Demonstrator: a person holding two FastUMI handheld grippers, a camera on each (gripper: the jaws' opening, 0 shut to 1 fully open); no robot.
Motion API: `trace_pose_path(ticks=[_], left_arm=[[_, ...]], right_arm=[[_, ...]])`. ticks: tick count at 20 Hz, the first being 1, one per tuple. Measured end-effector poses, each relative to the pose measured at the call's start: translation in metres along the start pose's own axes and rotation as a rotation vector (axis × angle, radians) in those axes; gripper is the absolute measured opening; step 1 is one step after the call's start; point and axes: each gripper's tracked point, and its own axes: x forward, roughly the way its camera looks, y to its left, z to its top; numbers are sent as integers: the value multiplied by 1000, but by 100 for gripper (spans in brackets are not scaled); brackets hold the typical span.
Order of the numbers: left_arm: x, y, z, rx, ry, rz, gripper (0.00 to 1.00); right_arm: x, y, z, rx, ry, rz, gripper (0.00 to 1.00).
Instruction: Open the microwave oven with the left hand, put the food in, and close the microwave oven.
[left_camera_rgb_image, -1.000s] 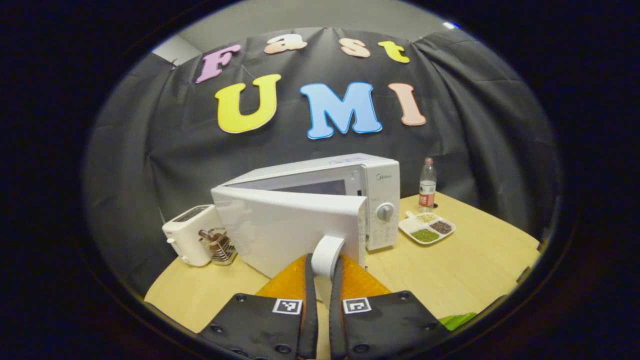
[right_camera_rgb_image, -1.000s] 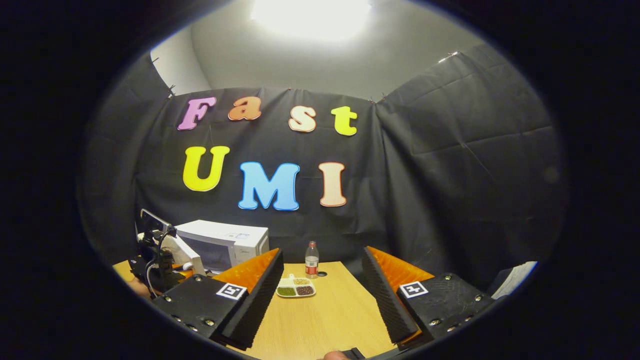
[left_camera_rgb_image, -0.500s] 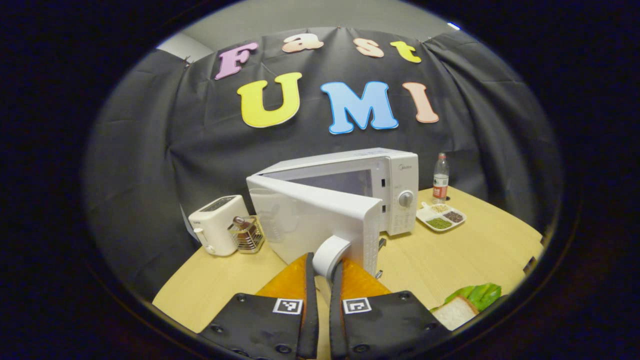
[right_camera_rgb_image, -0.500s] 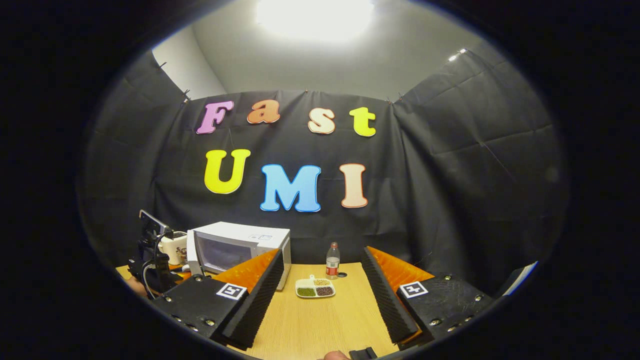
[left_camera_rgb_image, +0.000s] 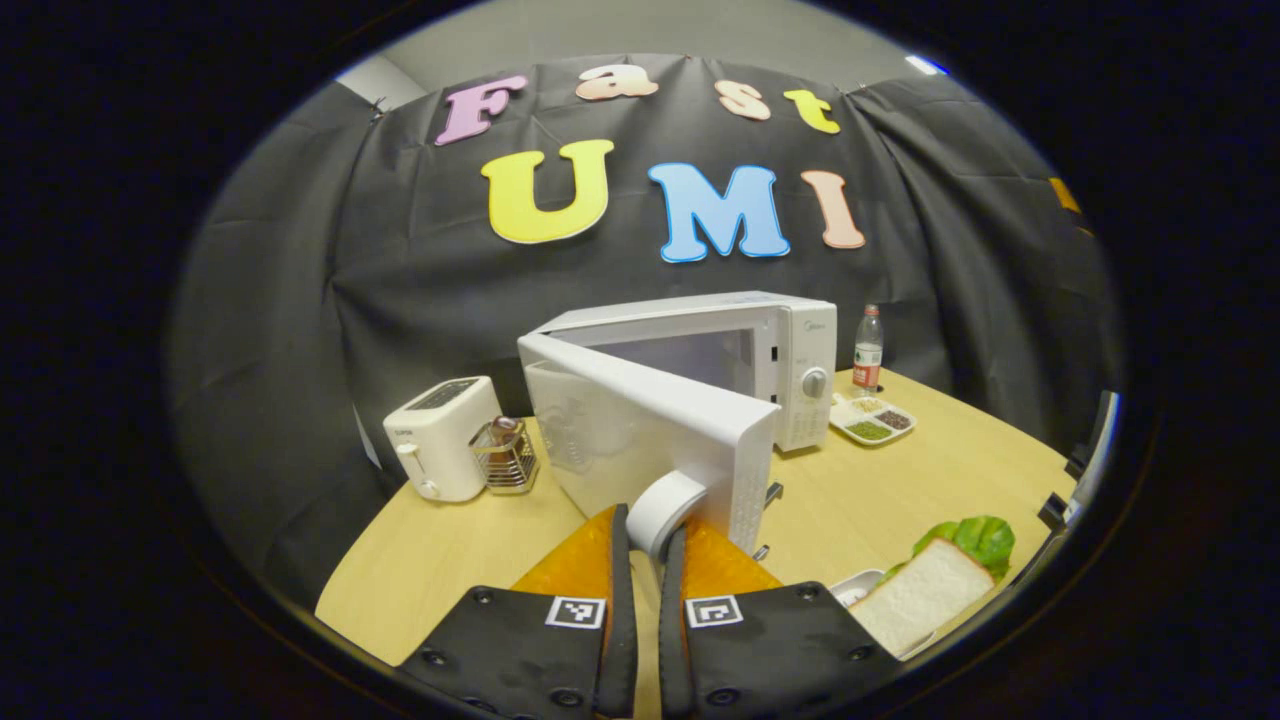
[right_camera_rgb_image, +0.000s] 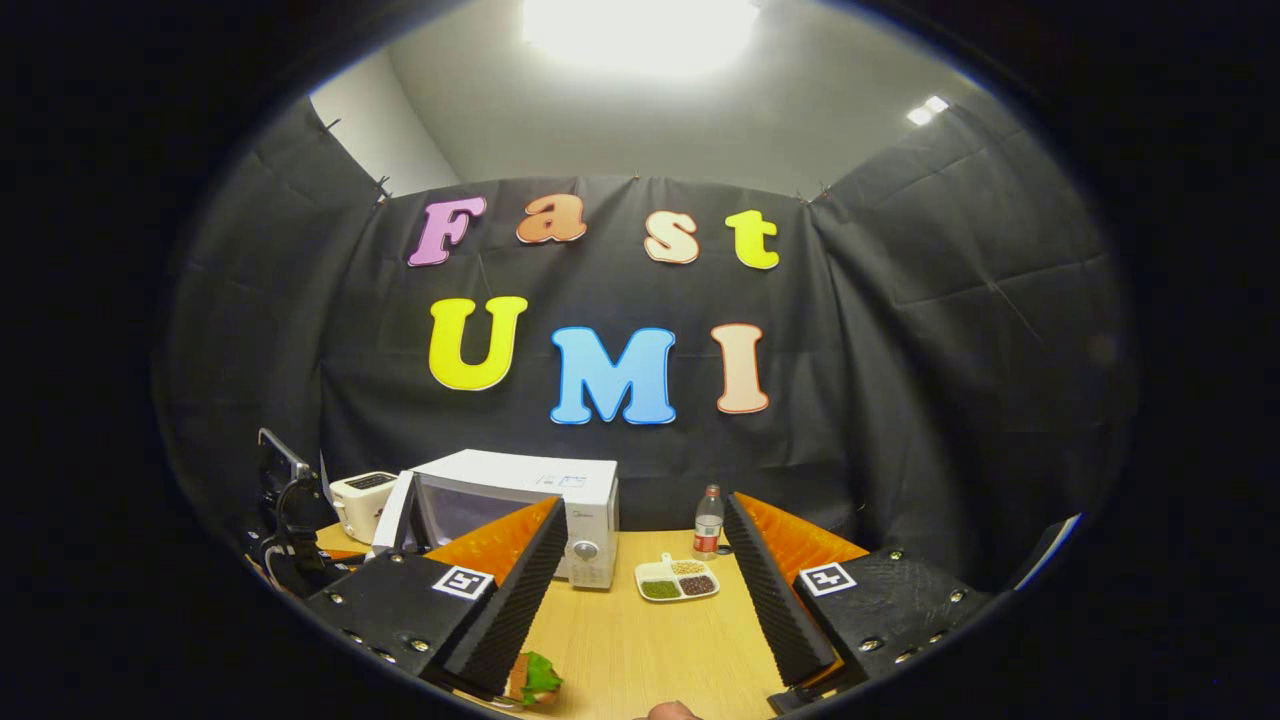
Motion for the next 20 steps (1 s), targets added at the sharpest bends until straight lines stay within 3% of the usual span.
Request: trace_pose_path(ticks=[13, 14, 15, 16, 20], left_arm=[[-28, 114, -29, -72, 10, 15, 15], [-29, 119, -32, -75, 9, 11, 18], [-30, 126, -33, -78, 12, 11, 12], [-30, 131, -36, -83, 17, 14, 18], [-44, 156, -44, -130, 21, 66, 12]], right_arm=[[16, 106, -5, 2, -4, 63, 95], [15, 111, -4, -2, -7, 66, 95], [17, 116, -5, -7, -10, 66, 95], [17, 120, -5, -9, -9, 69, 95], [23, 129, -9, -9, 8, 96, 95]])
